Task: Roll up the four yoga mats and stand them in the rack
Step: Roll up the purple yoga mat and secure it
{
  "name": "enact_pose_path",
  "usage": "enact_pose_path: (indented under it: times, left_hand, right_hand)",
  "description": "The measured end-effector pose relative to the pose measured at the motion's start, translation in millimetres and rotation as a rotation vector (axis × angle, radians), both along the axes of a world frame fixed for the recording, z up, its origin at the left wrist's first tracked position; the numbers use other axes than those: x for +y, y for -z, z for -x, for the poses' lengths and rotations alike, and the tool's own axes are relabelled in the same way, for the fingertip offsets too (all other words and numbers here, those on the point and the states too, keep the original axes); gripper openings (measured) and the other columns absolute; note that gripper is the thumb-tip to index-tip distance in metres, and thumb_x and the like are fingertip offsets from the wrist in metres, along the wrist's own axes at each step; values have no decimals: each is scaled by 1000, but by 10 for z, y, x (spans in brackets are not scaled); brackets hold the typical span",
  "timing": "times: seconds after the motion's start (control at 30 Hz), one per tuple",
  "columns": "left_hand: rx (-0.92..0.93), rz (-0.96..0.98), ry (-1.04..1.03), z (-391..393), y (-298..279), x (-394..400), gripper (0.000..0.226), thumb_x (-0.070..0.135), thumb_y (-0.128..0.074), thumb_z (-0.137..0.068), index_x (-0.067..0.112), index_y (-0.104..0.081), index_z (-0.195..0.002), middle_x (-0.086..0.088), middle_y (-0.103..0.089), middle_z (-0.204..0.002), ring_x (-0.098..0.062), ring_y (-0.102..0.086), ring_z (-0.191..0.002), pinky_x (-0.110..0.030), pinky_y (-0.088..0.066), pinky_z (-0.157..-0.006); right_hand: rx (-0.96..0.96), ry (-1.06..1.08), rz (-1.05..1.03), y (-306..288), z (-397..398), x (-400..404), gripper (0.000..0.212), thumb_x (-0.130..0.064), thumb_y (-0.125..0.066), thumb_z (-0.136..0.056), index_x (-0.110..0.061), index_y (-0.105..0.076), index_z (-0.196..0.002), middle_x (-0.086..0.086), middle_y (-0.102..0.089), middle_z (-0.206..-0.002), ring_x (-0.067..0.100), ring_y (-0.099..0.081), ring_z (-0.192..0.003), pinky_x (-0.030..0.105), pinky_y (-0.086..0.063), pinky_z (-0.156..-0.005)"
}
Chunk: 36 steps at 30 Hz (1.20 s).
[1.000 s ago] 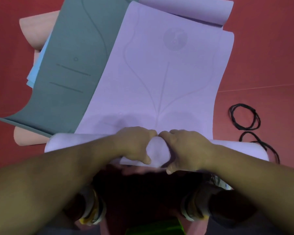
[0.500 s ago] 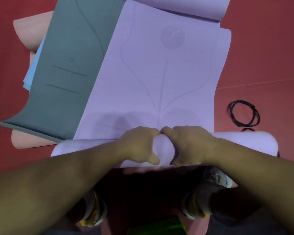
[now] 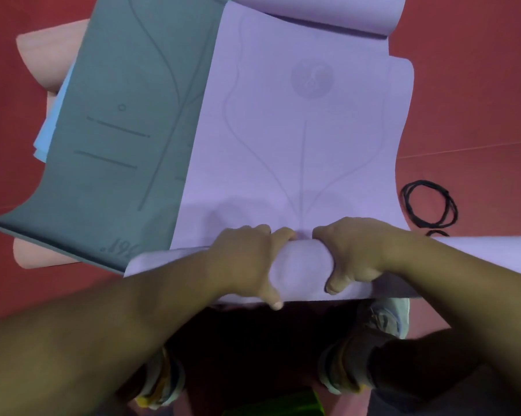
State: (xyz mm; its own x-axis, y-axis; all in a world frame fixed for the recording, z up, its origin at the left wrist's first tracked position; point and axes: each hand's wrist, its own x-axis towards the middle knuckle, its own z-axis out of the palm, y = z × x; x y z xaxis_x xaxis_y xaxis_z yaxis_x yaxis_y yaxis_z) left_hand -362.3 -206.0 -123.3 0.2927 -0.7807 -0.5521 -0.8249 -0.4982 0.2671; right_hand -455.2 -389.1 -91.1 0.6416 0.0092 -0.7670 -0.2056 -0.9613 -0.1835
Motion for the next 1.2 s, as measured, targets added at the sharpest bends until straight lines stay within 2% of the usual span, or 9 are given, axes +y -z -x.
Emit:
enact_pose_path:
  times: [0.13, 0.37, 0.5, 0.67, 0.73, 0.83, 0.97, 1.1, 1.2]
  left_hand:
    - [-9, 47, -13, 90, 144, 181, 93, 59, -77, -64, 44, -24, -139, 6, -58, -115, -21, -62, -99, -40, -53, -80]
    - [153, -54, 34, -172, 154, 145, 91, 60, -78, -63, 41, -37, -142, 15, -64, -115, -15, -62, -102, -36, -53, -81]
    - [240, -113, 48, -238, 142, 132, 91, 62, -77, -60, 43, -38, -141, 17, -64, -112, -11, -60, -100, -41, -54, -85]
    - [-121, 24, 144, 59, 37, 85, 107, 69, -78, -56, 41, -25, -145, 10, -55, -113, -19, -60, -97, -38, -47, -78]
    - [-178, 52, 126, 179, 95, 124, 99, 68, -75, -65, 38, -24, -144, 8, -58, -112, -21, -62, -92, -35, -43, -71]
    - [-92, 24, 21, 131, 147, 163, 78, 66, -70, -69, 40, -36, -135, 8, -65, -108, -19, -65, -89, -35, -51, -71]
    - [120, -52, -95, 14, 69, 44, 78, 63, -80, -62, 41, -52, -132, 13, -67, -109, -15, -64, -97, -36, -55, -83]
    - [407, -78, -237, -11, 87, -49, 89, 54, -88, -61, 37, -52, -140, 15, -66, -117, -10, -64, -103, -34, -54, -93]
    - [366, -40, -184, 54, 117, -75, 102, 61, -84, -62, 45, -33, -148, 13, -58, -132, -13, -58, -115, -38, -51, -99]
  right_hand:
    - [47, 57, -83, 105, 52, 78, 67, -56, -83, -59, -33, -52, -114, -6, -62, -99, 20, -61, -92, 37, -55, -82]
    - [-120, -53, -15, 168, 173, 249, 105, -61, -84, -57, -40, -25, -141, -2, -55, -110, 24, -61, -99, 37, -51, -79]
    - [-133, -25, -26, 274, 233, 324, 83, -47, -79, -70, -32, -30, -136, -7, -51, -88, 23, -55, -82, 40, -55, -77]
    - [-49, 162, -213, 263, 194, 140, 77, -39, -83, -65, -38, -42, -130, -11, -61, -99, 17, -61, -89, 37, -56, -79]
    - [-30, 166, -236, 249, 220, 127, 76, -39, -83, -64, -41, -43, -128, -13, -62, -102, 17, -62, -93, 35, -55, -80]
    - [-127, 68, -125, 256, 300, 248, 80, -51, -80, -65, -39, -36, -131, -9, -58, -102, 23, -63, -98, 39, -54, -82]
    - [-241, -77, 64, 260, 294, 354, 110, -64, -83, -54, -36, -24, -143, -2, -54, -121, 26, -57, -110, 42, -45, -90]
    - [-192, -82, 49, 86, 208, 202, 88, -56, -84, -61, -36, -38, -134, -10, -55, -98, 20, -58, -93, 36, -48, -78]
    - [-75, -5, -63, 82, 197, 92, 82, -49, -86, -62, -38, -45, -133, -12, -61, -105, 16, -58, -92, 35, -52, -79]
